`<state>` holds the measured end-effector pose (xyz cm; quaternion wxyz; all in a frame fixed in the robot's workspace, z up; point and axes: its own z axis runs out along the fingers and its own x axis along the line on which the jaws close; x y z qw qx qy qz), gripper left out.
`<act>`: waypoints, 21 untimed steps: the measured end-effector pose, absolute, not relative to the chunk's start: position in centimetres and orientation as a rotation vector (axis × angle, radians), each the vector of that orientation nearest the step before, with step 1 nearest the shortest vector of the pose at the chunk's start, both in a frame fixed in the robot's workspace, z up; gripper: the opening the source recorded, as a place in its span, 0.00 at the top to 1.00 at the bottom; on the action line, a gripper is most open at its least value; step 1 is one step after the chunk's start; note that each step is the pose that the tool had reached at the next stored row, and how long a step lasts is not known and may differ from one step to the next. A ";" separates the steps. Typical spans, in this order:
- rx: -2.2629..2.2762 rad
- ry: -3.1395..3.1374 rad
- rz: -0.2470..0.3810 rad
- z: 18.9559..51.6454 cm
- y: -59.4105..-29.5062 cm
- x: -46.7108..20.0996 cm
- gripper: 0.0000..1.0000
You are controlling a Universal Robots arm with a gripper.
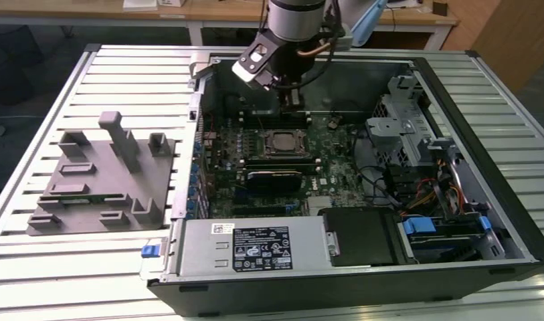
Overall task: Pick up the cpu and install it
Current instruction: 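Install the first cpu locking lever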
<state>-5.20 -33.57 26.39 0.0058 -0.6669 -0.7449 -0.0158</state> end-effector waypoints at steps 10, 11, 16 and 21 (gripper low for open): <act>-1.892 -2.490 -0.041 26.0 -33.6 -5.3 0.89; -1.880 -2.499 -0.040 26.0 -33.6 -5.3 0.89; -1.771 -2.575 -0.039 26.0 -33.6 -5.4 0.89; -1.677 -2.637 -0.038 26.0 -33.6 -5.4 0.89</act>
